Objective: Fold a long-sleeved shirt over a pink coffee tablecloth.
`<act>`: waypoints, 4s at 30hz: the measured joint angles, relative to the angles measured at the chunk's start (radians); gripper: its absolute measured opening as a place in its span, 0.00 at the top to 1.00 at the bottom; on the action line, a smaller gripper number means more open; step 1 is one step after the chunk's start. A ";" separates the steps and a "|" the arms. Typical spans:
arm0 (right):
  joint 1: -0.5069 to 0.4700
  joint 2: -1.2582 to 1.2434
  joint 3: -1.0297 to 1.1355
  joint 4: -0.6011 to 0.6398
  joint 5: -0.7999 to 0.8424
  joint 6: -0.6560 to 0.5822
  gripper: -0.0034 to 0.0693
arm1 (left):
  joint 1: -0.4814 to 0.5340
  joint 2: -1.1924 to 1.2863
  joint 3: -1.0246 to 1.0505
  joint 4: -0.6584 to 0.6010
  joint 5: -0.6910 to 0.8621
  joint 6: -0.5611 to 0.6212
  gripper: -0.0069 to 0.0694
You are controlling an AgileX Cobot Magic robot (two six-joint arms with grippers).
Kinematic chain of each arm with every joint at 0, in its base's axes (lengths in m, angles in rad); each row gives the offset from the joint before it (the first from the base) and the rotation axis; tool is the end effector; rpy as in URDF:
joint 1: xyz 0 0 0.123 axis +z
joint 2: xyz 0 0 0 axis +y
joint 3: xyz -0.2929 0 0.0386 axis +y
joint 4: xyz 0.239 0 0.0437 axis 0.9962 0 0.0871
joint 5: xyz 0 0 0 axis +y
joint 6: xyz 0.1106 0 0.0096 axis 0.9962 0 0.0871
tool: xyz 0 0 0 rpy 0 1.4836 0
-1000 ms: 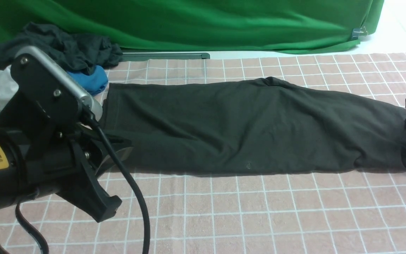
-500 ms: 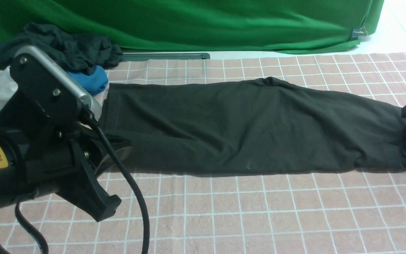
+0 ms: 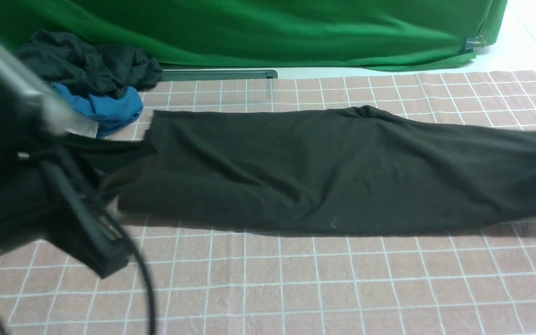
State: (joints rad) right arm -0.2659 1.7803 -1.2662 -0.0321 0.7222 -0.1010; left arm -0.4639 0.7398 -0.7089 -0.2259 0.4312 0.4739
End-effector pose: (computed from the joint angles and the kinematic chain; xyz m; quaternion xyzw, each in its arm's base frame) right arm 0.3599 -0.1005 0.2207 0.0710 0.9752 -0.0509 0.2034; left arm 0.1323 -0.0778 0.3457 0.3193 0.7588 -0.0938 0.5598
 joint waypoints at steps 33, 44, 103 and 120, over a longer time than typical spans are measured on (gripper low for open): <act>0.599 -0.015 -0.314 0.675 0.026 -0.204 0.84 | -0.001 -0.158 0.000 0.024 0.015 0.035 0.89; 0.732 0.189 -0.542 0.815 0.102 -0.247 0.84 | -0.001 -0.158 0.000 0.079 0.017 0.023 0.89; 0.701 0.191 -0.294 0.321 0.214 -0.041 0.93 | 0.151 0.592 -0.146 -0.137 -0.145 -0.143 0.89; 0.659 0.185 -0.028 0.343 0.005 -0.038 0.93 | 0.151 1.037 -0.194 -0.005 -0.101 -0.104 0.89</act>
State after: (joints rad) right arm 0.3934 1.9653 -1.2941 0.3109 0.7269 -0.1392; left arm -0.3126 1.7772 -0.9030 -0.2305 0.3307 0.3696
